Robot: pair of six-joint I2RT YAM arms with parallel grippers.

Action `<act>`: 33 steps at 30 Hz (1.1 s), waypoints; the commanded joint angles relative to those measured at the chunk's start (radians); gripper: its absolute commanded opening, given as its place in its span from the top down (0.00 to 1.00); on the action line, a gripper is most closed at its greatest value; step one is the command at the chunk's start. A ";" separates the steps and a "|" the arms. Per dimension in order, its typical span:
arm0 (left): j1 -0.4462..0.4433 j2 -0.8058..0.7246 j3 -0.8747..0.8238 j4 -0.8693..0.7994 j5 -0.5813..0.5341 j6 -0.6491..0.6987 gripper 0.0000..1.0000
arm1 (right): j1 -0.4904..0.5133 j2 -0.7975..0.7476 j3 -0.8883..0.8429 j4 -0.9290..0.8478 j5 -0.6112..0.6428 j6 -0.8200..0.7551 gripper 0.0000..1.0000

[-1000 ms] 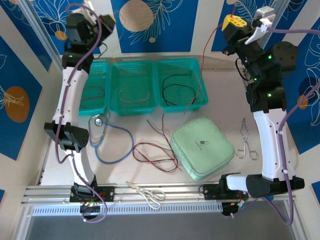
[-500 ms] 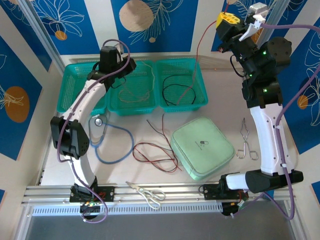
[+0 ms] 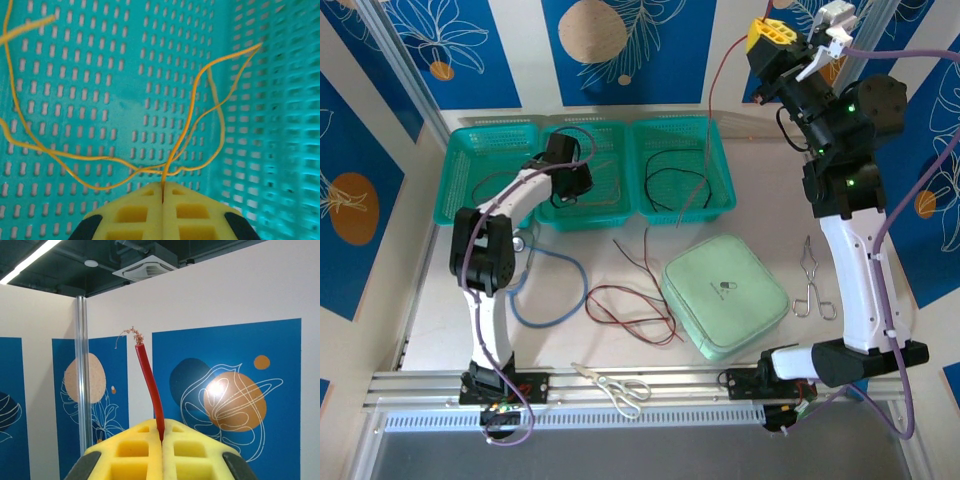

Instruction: Untangle the cables

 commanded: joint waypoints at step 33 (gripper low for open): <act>0.009 -0.709 -0.299 -0.226 -0.055 0.076 0.21 | 0.299 0.309 0.253 0.165 0.060 -0.034 1.00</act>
